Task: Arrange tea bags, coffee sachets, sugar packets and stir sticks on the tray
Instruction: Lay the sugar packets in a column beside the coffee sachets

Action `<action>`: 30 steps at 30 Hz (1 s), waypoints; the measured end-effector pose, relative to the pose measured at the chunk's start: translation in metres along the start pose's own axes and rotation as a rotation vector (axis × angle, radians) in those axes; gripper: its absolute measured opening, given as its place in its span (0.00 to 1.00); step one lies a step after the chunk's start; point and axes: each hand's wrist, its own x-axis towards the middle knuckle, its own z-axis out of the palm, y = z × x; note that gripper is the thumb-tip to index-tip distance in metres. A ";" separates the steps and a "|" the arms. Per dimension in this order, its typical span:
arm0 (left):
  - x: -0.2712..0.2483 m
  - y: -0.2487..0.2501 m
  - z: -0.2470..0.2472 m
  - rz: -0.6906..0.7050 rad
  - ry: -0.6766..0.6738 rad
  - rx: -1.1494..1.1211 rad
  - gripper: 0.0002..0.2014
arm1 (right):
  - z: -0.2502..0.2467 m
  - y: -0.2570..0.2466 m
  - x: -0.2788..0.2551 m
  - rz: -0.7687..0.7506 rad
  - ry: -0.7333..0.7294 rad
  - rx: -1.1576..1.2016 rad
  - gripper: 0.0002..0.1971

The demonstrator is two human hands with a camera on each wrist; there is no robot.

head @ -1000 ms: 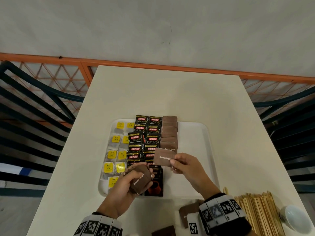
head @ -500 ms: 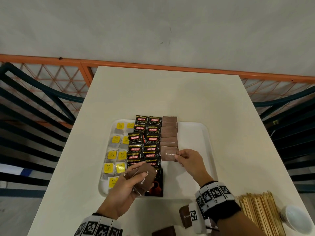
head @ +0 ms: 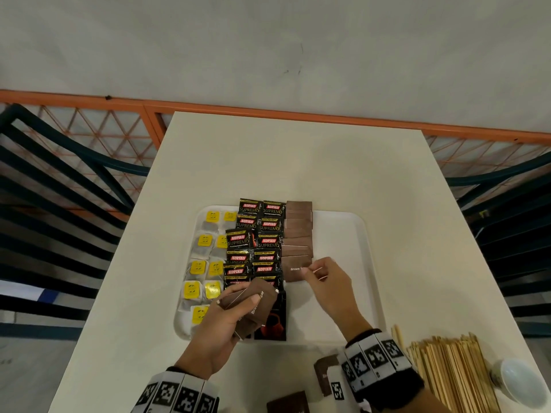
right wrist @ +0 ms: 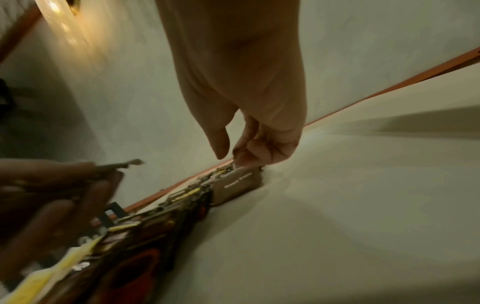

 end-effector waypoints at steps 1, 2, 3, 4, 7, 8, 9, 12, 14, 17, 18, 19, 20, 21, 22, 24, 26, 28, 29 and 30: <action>0.000 0.000 0.000 0.001 0.002 0.001 0.11 | 0.002 -0.004 -0.007 -0.038 -0.078 -0.004 0.04; 0.000 -0.001 0.001 0.002 0.001 0.004 0.11 | 0.003 -0.008 -0.015 -0.068 -0.171 0.008 0.04; 0.000 -0.001 0.001 0.005 0.000 0.011 0.12 | 0.005 -0.011 -0.022 -0.082 -0.262 0.044 0.05; 0.000 -0.001 0.002 0.009 -0.004 0.019 0.12 | 0.007 -0.014 -0.028 -0.080 -0.342 0.086 0.06; -0.002 -0.003 0.003 0.017 -0.023 0.038 0.11 | 0.011 -0.015 -0.038 -0.054 -0.458 0.154 0.06; -0.002 -0.003 0.004 0.017 -0.026 0.043 0.11 | 0.012 -0.014 -0.039 -0.032 -0.457 0.183 0.05; -0.002 -0.003 0.003 0.015 -0.025 0.043 0.10 | 0.012 -0.014 -0.040 -0.001 -0.446 0.228 0.04; -0.003 -0.003 0.001 0.009 -0.009 0.037 0.11 | 0.013 -0.010 -0.041 0.109 -0.406 0.384 0.04; -0.002 -0.005 -0.001 0.020 0.011 0.062 0.14 | 0.011 -0.009 -0.042 0.161 -0.404 0.449 0.06; 0.000 -0.007 -0.003 0.037 0.047 0.099 0.16 | 0.005 -0.005 -0.045 0.194 -0.426 0.477 0.06; 0.001 -0.008 -0.003 0.040 0.056 0.099 0.15 | 0.003 -0.002 -0.046 0.172 -0.423 0.414 0.05; 0.001 -0.008 -0.004 0.041 0.065 0.092 0.15 | 0.001 0.000 -0.047 0.139 -0.410 0.329 0.03; 0.002 -0.008 -0.005 0.039 0.070 0.075 0.14 | -0.002 0.004 -0.047 0.107 -0.389 0.260 0.03; 0.002 -0.007 -0.007 0.032 0.077 0.051 0.14 | -0.004 0.007 -0.047 0.090 -0.362 0.232 0.03; 0.001 -0.007 -0.009 0.022 0.079 0.025 0.14 | -0.006 0.011 -0.045 0.090 -0.327 0.249 0.04; 0.000 -0.005 -0.013 0.011 0.072 -0.024 0.13 | -0.008 0.018 -0.038 0.140 -0.234 0.361 0.03; -0.002 -0.004 -0.015 0.000 0.046 -0.061 0.13 | -0.009 0.022 -0.030 0.209 -0.152 0.459 0.03; -0.005 -0.003 -0.017 -0.011 0.013 -0.086 0.15 | -0.006 0.025 -0.021 0.241 -0.109 0.495 0.04; -0.006 -0.003 -0.017 -0.014 0.001 -0.089 0.16 | -0.005 0.025 -0.017 0.245 -0.097 0.490 0.04; -0.007 -0.003 -0.017 -0.014 -0.008 -0.086 0.17 | -0.002 0.026 -0.013 0.248 -0.086 0.477 0.04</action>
